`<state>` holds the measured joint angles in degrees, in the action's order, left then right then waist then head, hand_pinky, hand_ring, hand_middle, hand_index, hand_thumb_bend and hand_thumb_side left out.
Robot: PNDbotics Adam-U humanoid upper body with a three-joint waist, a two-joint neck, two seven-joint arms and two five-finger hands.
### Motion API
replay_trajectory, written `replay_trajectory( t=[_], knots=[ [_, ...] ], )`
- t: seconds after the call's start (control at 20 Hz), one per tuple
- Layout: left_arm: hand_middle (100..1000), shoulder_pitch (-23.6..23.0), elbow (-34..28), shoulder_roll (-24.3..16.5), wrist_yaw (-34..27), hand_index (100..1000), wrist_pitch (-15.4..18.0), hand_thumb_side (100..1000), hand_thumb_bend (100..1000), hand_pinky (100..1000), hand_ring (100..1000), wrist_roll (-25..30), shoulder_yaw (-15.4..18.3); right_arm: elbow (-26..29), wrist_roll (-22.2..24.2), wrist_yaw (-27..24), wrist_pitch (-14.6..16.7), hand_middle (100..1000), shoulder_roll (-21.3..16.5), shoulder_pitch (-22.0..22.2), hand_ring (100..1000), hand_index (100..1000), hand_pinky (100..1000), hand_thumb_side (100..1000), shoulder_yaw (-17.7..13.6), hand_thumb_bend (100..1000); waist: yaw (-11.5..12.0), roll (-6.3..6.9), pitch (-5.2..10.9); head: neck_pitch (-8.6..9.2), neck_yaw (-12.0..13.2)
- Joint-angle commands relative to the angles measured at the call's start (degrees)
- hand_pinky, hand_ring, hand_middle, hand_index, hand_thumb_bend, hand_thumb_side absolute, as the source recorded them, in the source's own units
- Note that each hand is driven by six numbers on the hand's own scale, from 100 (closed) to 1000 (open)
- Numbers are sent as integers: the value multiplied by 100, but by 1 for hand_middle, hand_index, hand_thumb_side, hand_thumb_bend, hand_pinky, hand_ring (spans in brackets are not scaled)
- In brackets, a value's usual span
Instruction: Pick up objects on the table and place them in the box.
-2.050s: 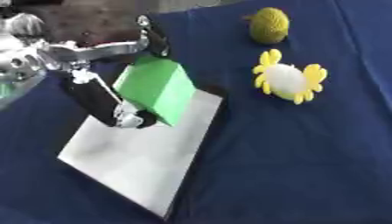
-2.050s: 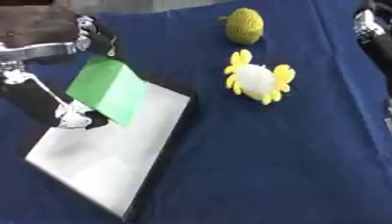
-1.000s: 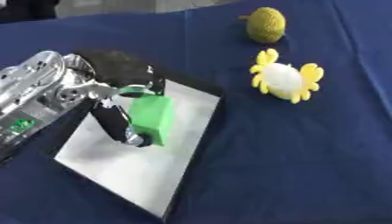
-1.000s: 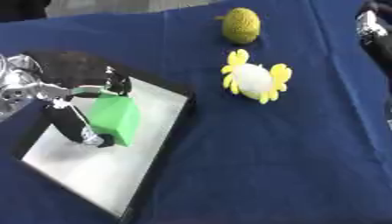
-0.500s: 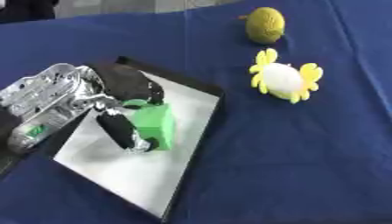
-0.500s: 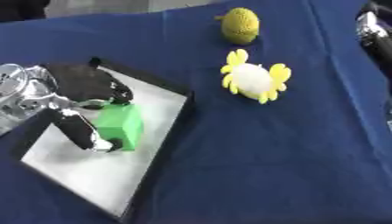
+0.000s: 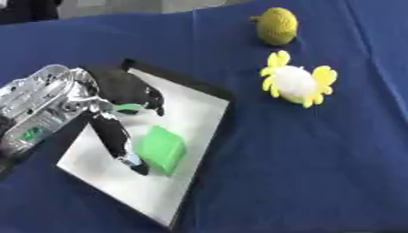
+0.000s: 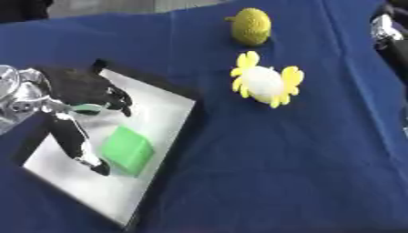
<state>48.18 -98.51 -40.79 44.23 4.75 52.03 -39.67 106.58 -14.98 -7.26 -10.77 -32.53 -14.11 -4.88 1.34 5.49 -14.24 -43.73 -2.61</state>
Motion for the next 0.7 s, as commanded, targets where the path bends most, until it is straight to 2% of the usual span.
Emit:
replay_trajectory(
  t=[0.05,0.1,0.25,0.3,0.35,0.5,0.6,0.7],
  knots=[
    [898,25,-104,-244,-82,909,-50,742,954,966,924,-6,143,76,-7,45,-13,907,-126,-36,948,832,911,520,-19,100,12,3,59,-39,21],
    [897,13,-120,-268,-89,909,-55,742,949,965,923,-6,160,71,-7,48,-16,908,-128,-31,948,832,911,520,-19,100,14,6,59,-39,18],
    [885,-39,-269,-358,-170,902,-163,736,837,957,915,-6,321,64,-3,58,-18,907,-135,-19,948,832,911,517,-15,100,23,6,61,-39,2],
    [884,-71,-389,-408,-260,902,-245,737,827,956,915,-6,433,65,-5,62,-18,907,-139,-14,948,832,911,517,-18,100,27,5,62,-39,-5],
    [873,-103,-524,-467,-373,899,-348,727,738,946,907,-6,547,68,-8,64,-17,907,-145,-10,948,831,910,516,-22,100,32,4,63,-39,-14],
    [849,-216,-1221,-768,-882,896,-891,719,613,919,886,-131,1152,81,-22,62,-6,907,-174,5,948,831,910,515,-40,100,63,-4,66,-39,-61],
    [833,-310,-1515,-979,-1280,888,-1237,717,535,913,877,-510,1552,91,-31,59,1,908,-198,5,948,832,910,513,-52,100,76,-7,64,-39,-85],
    [820,-415,-1586,-1141,-1695,888,-1394,708,438,895,861,-1044,1884,110,-41,54,13,908,-230,1,949,832,910,510,-67,100,91,-14,60,-39,-118]
  ],
)
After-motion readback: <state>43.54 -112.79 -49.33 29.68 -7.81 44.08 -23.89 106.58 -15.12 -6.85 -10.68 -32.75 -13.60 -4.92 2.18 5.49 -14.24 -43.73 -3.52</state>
